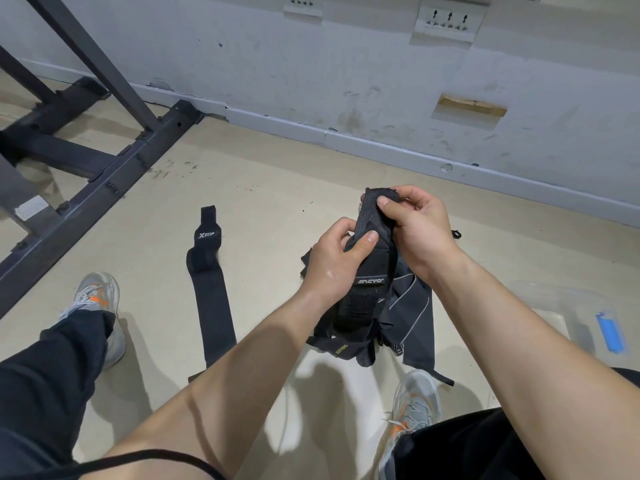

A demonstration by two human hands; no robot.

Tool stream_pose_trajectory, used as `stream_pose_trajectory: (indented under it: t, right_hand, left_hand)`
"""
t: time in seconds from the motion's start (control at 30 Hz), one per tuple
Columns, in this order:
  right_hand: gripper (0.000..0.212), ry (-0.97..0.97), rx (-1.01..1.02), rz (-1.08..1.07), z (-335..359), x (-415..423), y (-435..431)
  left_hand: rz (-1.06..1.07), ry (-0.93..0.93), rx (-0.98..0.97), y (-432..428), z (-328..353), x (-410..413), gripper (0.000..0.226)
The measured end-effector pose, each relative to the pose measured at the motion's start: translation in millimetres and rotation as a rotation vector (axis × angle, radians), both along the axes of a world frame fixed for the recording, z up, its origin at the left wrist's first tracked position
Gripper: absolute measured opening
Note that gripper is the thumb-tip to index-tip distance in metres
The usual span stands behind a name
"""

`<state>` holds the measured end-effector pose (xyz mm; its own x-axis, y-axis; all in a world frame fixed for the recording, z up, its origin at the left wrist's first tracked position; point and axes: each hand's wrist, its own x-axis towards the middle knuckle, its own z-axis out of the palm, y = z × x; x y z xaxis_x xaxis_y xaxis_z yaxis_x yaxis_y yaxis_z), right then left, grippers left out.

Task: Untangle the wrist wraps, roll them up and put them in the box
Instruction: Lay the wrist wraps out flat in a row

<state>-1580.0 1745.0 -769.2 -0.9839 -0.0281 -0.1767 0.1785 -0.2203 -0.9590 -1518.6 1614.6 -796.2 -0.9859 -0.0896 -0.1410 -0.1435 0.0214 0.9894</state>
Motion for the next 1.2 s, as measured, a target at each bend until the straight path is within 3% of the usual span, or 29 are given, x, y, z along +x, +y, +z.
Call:
stream_pose_trajectory:
  t: [0.17, 0.33, 0.47, 0.53, 0.6, 0.73, 0.93, 1.0, 1.1, 1.2]
  right_hand:
    - [0.023, -0.001, -0.047, -0.007, 2.9, 4.4, -5.6]
    - [0.033, 0.041, -0.048, 0.013, 16.0, 5.2, -16.0]
    - [0.057, -0.099, -0.027, 0.137, 18.8, 4.6, -17.8]
    - [0.050, -0.214, -0.035, 0.366, 17.0, 14.3, -18.0]
    - [0.043, -0.212, 0.006, 0.537, 7.6, 28.0, -25.5]
    - [0.022, -0.069, 0.240, 0.577, -8.6, 40.4, -47.0]
    - [0.023, -0.127, 0.206, 0.622, -22.6, 57.6, -64.1]
    - [0.021, -0.111, 0.188, 0.588, -26.1, 61.3, -72.1]
    - [0.018, -0.107, 0.149, 0.517, -27.4, 61.4, -85.3]
    - [0.021, -0.137, 0.135, 0.564, -25.9, 60.9, -94.9]
  left_hand:
    - [0.003, -0.006, 0.002, 3.2, -1.1, 2.8, 0.021]
    - [0.021, 0.028, -0.028, 0.2, 3.6, 1.7, 0.043]
    - [0.100, 0.071, 0.111, -16.4, 15.2, -10.2, 0.025]
    - [0.199, 0.053, 0.200, -30.0, 25.6, -21.5, 0.020]
    - [0.296, 0.007, 0.288, -46.0, 34.2, -33.5, 0.028]
    - [0.418, -0.050, 0.432, -80.1, 47.3, -45.8, 0.044]
    - [0.606, -0.110, 0.689, -130.1, 60.0, -57.7, 0.053]
    - [0.654, -0.129, 0.698, -140.3, 56.0, -57.6, 0.053]
    - [0.562, -0.208, 0.665, -144.1, 38.6, -44.8, 0.052]
    - [0.506, -0.244, 0.512, -143.5, 15.6, -30.9, 0.033]
